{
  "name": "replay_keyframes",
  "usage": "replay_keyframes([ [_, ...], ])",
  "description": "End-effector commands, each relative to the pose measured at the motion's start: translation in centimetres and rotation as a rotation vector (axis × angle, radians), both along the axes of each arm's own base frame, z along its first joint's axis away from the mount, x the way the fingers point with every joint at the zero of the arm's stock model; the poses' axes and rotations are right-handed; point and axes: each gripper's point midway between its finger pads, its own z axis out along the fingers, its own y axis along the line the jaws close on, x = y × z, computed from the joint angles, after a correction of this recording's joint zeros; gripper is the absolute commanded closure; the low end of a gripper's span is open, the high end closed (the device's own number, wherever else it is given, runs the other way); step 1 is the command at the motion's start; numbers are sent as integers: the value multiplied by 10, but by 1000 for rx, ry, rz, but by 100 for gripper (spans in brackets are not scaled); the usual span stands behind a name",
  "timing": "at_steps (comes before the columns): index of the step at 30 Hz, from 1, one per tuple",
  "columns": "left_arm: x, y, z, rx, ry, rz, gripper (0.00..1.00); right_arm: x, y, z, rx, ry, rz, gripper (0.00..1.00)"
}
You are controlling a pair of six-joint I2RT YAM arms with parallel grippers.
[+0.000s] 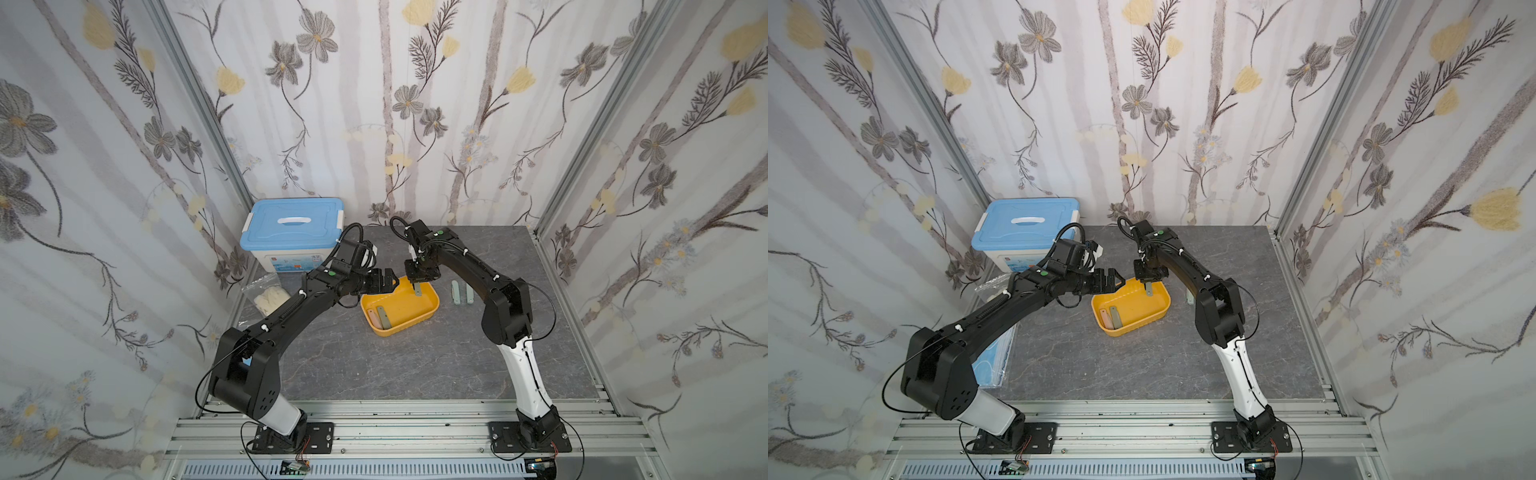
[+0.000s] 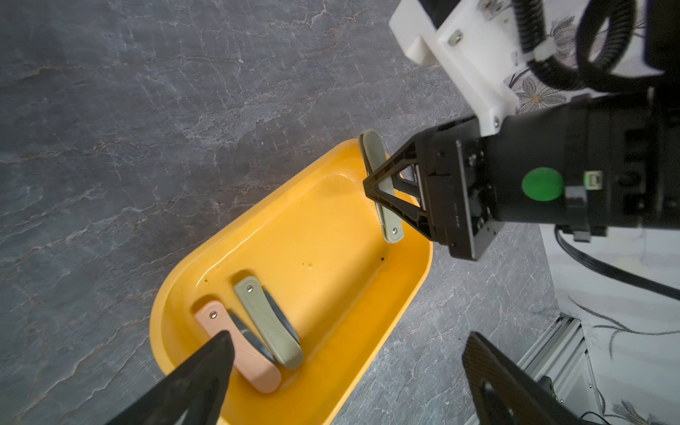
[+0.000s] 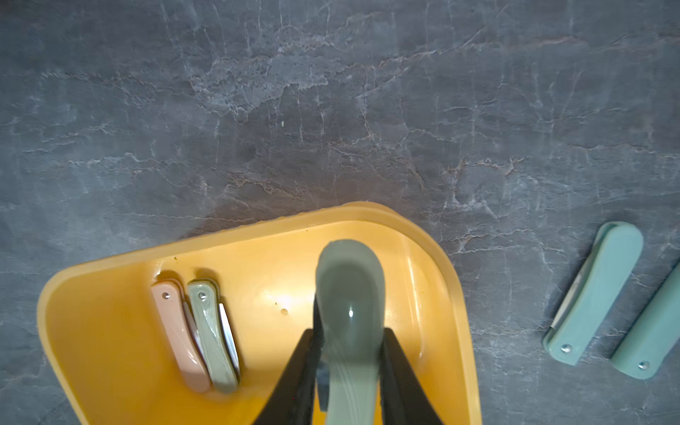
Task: Take the fruit knife out of the storage box
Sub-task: Pick up the fruit knife from the storage box, then place the fruit knife at the center of the board.
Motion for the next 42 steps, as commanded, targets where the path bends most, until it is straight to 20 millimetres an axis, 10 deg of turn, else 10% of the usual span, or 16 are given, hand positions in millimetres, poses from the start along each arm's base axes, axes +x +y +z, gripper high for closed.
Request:
replay_keyframes([
  [1, 13, -13, 7, -32, -11, -21, 0, 2, -15, 14, 5, -3, -27, 98],
  [16, 67, -86, 3, -67, 3, -105, 0, 29, -93, -11, -31, 65, -136, 97],
  [30, 85, -108, -27, -73, 55, -92, 0, 23, -104, -79, -59, 213, -130, 96],
  [42, 85, -106, -16, -81, 43, -79, 0, 22, -102, -77, -45, 218, -117, 49],
])
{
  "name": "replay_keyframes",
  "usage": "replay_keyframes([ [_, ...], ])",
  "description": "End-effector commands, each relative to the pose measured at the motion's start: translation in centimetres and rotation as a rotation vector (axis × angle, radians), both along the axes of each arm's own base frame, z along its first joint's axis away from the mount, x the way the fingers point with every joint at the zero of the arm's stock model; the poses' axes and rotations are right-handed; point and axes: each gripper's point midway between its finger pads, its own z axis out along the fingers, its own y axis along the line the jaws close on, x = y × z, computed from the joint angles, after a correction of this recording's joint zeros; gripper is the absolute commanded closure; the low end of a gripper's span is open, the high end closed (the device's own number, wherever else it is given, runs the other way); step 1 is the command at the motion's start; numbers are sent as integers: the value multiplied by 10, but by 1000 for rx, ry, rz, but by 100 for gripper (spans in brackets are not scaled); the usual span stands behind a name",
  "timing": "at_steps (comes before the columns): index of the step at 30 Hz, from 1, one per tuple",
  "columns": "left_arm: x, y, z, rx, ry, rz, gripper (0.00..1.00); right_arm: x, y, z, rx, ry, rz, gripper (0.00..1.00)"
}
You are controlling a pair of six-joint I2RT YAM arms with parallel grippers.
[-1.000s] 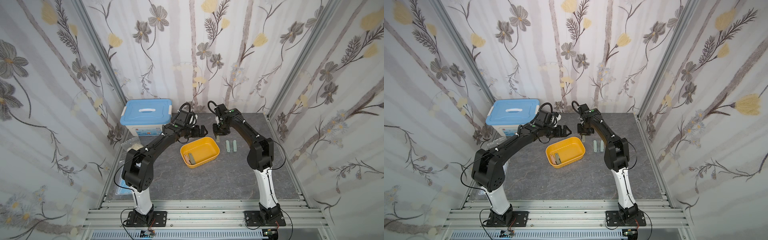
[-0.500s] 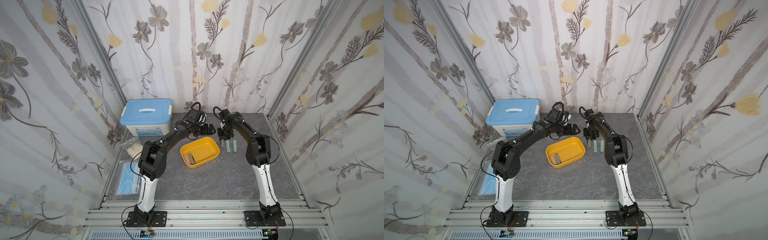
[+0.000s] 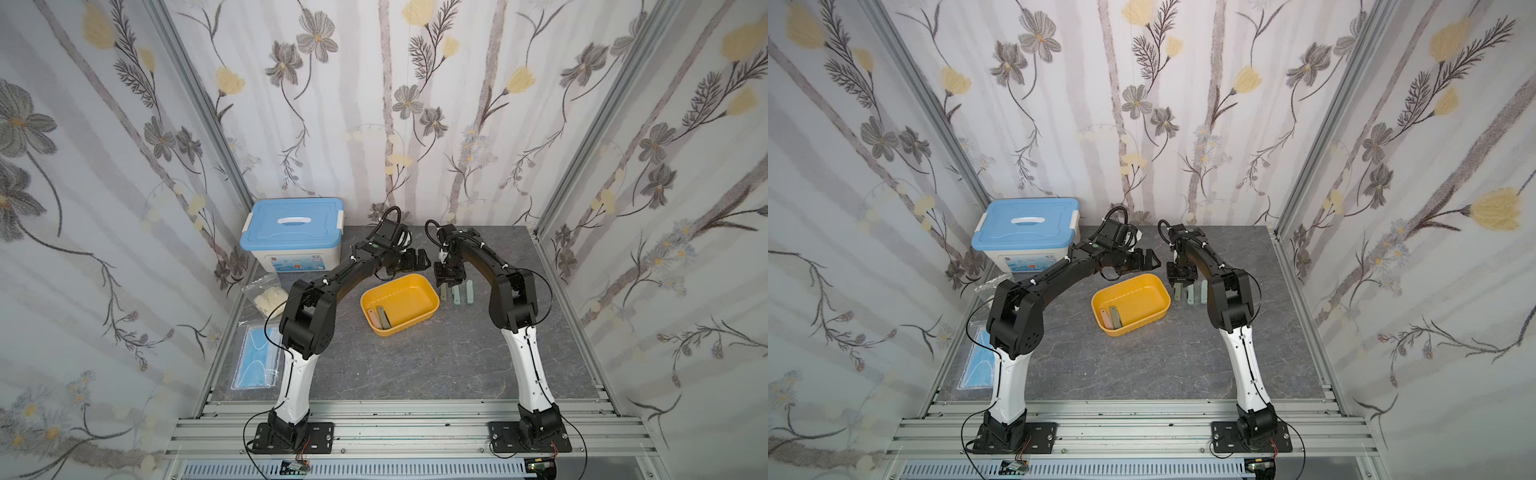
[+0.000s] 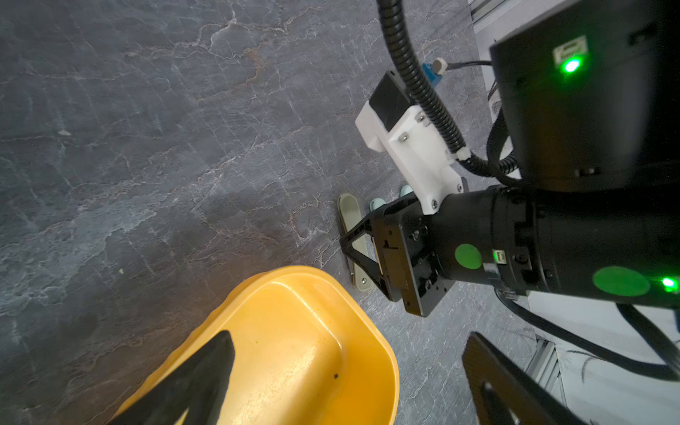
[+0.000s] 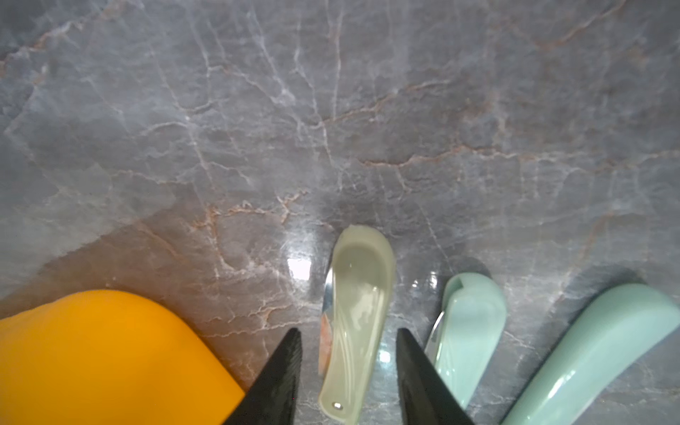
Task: Take the fruit knife out of the storage box
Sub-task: Place the fruit knife at the center of the board.
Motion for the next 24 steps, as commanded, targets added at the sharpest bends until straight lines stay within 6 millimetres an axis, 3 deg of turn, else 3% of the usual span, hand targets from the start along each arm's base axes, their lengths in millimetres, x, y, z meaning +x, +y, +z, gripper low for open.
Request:
replay_keyframes([
  [1, 1, 1, 16, -13, -29, 10, 0, -6, 1, 5, 11, 19, 6, 45],
  [6, -5, 8, 34, -4, -55, 18, 0, -7, -1, 17, 6, 3, 6, 44],
  [14, -26, 34, 73, 17, -124, 37, 0, -10, 15, 71, 26, -99, 29, 41],
  [19, -48, 67, 83, 45, -150, 75, 0, -31, 52, 97, 28, -142, 112, 41],
  [24, -81, 113, 77, 62, -146, 137, 0, -58, 96, 100, 38, -136, 188, 41],
])
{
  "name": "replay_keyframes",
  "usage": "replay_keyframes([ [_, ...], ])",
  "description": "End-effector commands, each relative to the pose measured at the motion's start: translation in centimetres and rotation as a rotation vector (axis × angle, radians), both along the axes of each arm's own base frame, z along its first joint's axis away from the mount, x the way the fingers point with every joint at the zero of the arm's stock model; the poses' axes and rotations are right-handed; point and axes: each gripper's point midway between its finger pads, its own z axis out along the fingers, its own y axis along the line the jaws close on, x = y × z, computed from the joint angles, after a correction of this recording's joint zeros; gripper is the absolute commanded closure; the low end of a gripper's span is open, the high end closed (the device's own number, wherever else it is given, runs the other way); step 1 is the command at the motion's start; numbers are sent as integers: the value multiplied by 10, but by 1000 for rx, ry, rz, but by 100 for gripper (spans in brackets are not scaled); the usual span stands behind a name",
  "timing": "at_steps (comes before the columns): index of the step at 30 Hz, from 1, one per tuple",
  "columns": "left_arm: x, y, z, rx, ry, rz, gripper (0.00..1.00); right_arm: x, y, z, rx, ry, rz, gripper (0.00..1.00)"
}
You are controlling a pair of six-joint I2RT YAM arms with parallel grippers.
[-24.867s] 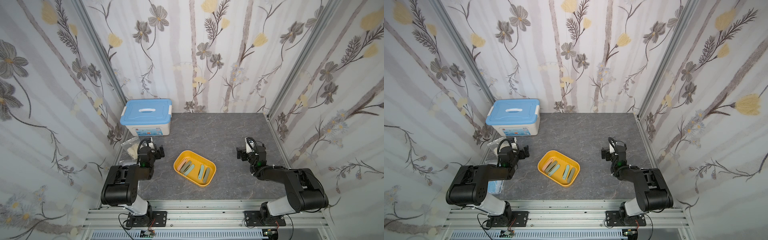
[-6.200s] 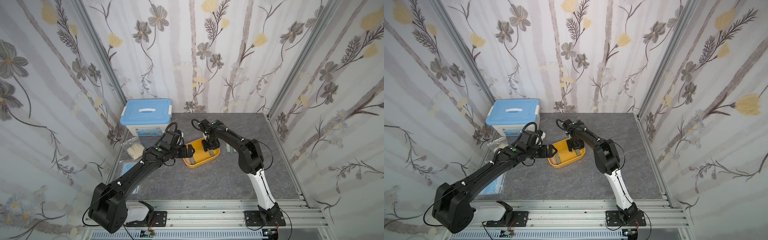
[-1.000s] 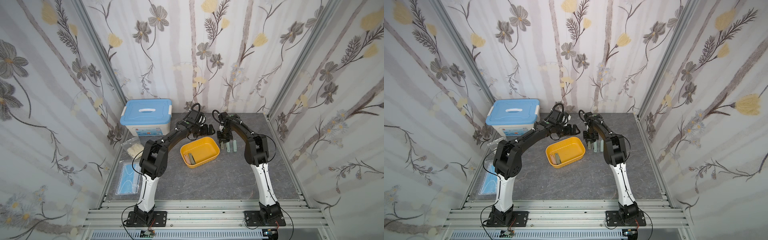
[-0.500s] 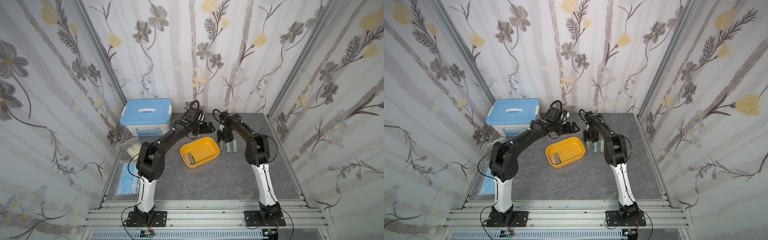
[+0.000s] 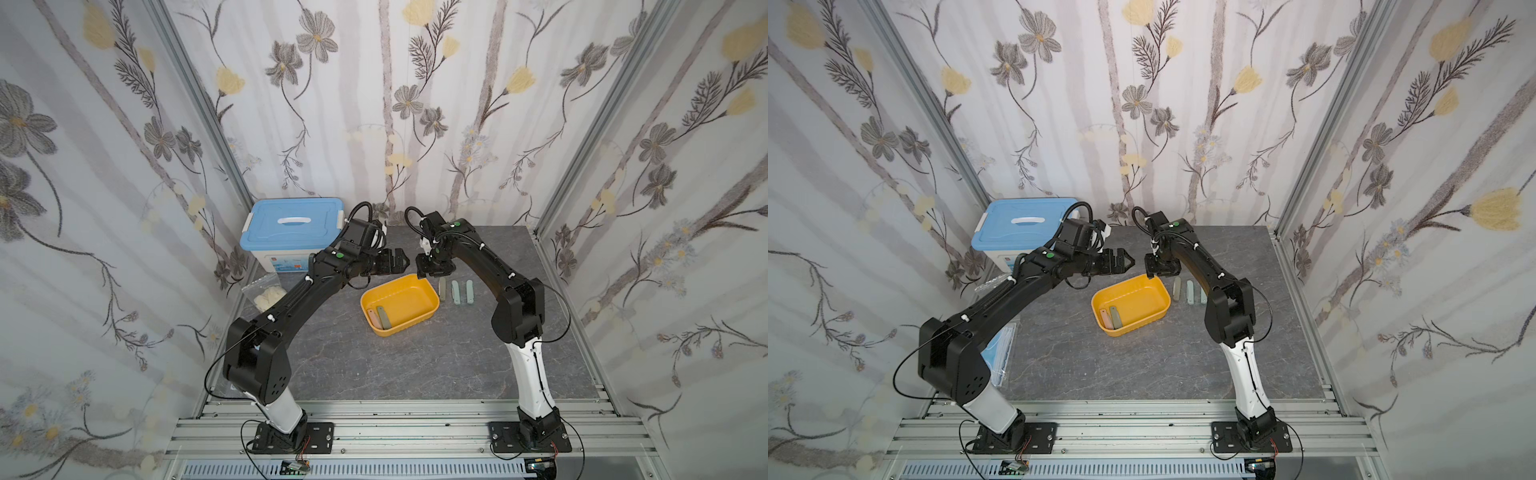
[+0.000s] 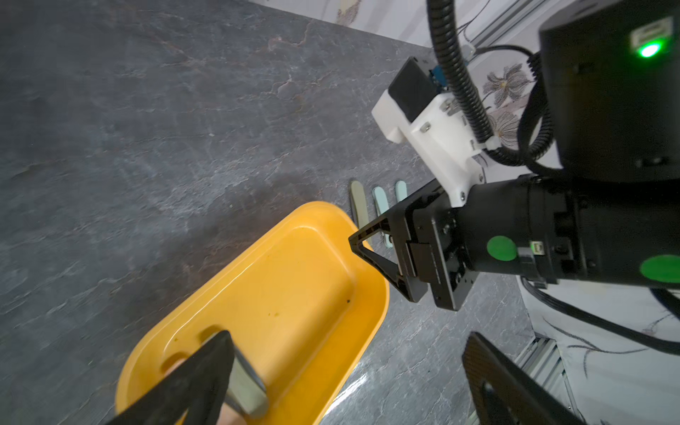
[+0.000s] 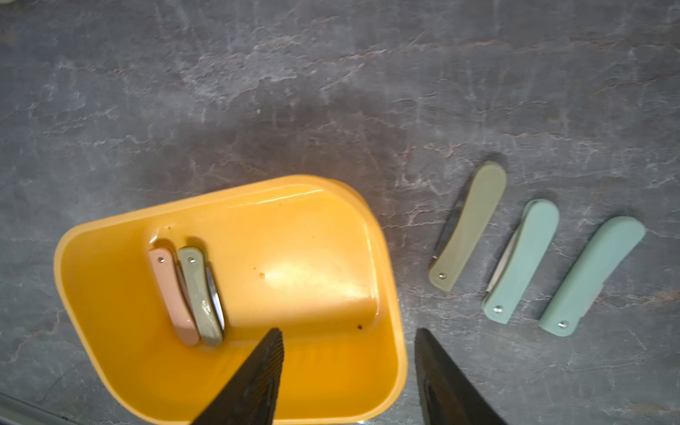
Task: Take the fruit knife out of the storage box
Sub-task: Place the fruit knife at the center of the board, then pick up the fruit knife from the storage box.
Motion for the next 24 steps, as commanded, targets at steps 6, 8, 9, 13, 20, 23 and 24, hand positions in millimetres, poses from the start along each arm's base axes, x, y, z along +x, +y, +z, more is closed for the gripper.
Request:
replay_keyframes([
  [6, -60, 65, -14, 29, -5, 90, 0, -42, 56, -14, -25, 49, 71, 42],
  [8, -78, 75, -17, 31, -3, 97, 0, -50, 68, -20, -32, 58, 83, 43],
  [9, -85, 79, -21, 35, 4, 100, 0, -54, 73, -23, -34, 62, 88, 43],
  [13, -108, 94, -36, 31, 25, 137, 0, -67, 89, -35, -63, 68, 122, 44],
  [20, -125, 102, -55, 8, 51, 173, 0, -79, 104, -57, -101, 82, 128, 46],
  [23, -126, 101, -55, 11, 54, 163, 0, -79, 108, -68, -104, 90, 134, 46],
  [24, -126, 101, -56, 15, 58, 160, 0, -80, 109, -71, -110, 89, 138, 47],
])
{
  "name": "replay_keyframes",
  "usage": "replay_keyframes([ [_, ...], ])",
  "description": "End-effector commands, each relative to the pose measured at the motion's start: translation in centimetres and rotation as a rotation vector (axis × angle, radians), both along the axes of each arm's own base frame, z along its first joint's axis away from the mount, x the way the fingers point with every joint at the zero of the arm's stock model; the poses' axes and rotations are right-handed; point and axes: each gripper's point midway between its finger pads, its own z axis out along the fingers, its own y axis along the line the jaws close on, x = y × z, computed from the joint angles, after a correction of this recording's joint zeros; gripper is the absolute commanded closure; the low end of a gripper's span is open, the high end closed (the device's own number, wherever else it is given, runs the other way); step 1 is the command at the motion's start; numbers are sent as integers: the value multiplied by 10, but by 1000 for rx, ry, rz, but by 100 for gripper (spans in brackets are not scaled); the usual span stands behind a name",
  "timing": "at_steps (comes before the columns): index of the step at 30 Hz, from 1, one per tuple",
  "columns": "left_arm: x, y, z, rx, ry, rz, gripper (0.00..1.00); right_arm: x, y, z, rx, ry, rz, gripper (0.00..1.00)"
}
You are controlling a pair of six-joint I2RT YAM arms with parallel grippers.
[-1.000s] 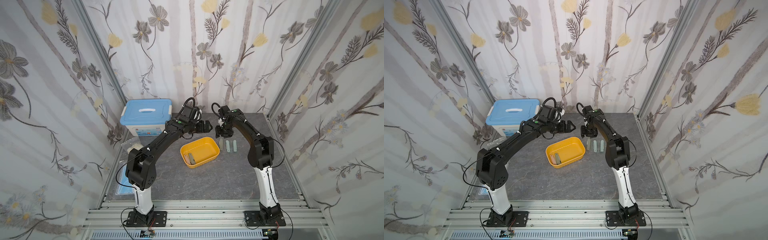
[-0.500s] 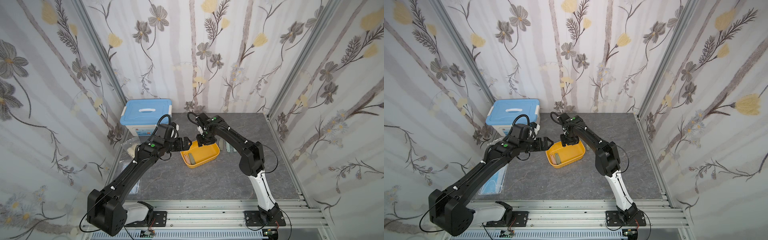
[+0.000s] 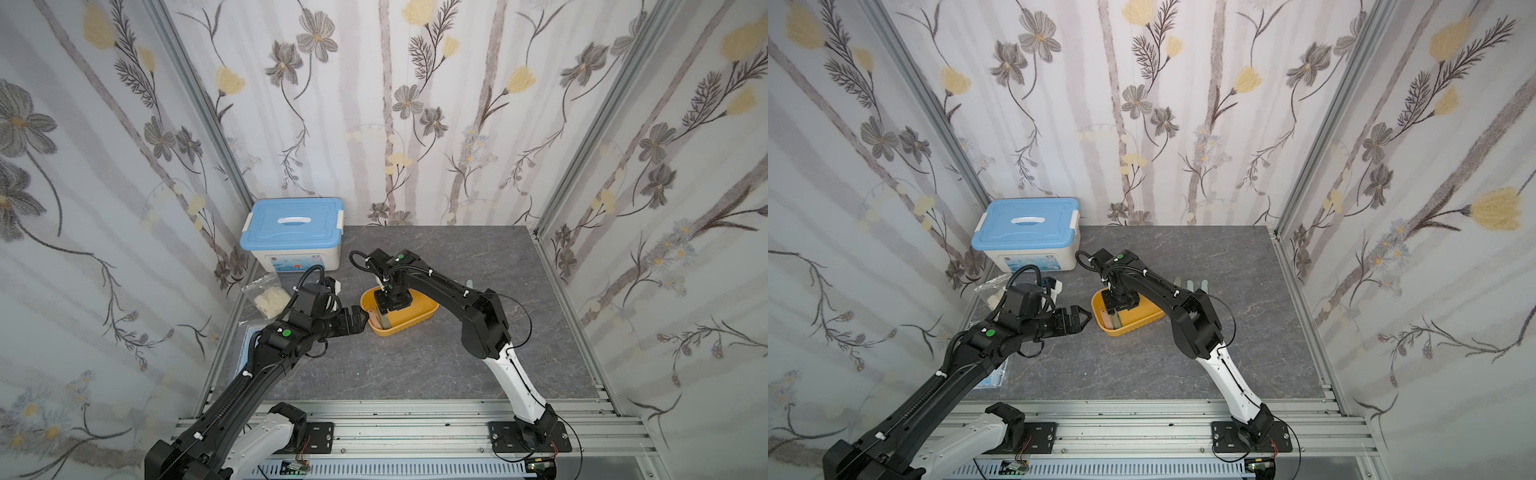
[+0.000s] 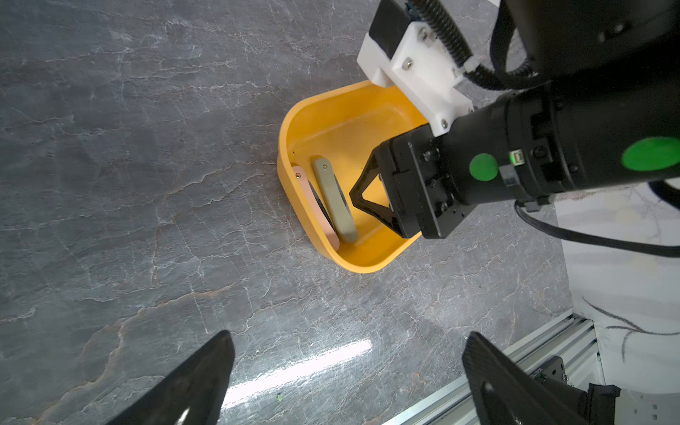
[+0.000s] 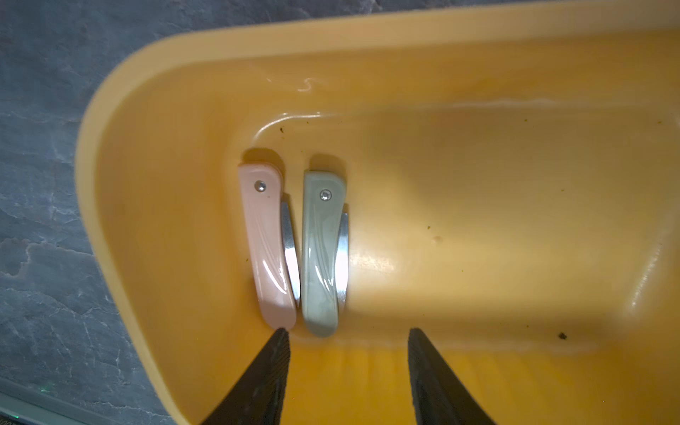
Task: Take the fruit knife out of the storage box
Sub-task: Pick up the fruit knife from the storage box.
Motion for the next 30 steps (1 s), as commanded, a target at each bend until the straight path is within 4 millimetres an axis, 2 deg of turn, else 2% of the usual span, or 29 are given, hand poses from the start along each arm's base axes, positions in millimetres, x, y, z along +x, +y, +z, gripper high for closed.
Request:
replay_keyframes([
  [1, 2, 0, 2, -2, -5, 1, 0, 0, 0, -9, -29, -7, -12, 47],
  [9, 5, -4, -1, 2, 5, -17, 0, -4, 7, -25, -57, -11, 11, 48],
  [15, 6, -5, -2, 5, 7, -20, 0, -2, 2, -31, -91, -24, 8, 51],
  [24, 5, -2, -6, 14, 9, -24, 0, 11, -23, -40, -141, -25, -24, 54],
  [30, 6, -3, -6, 9, 12, -25, 0, 28, -42, -32, -145, -42, -58, 56],
])
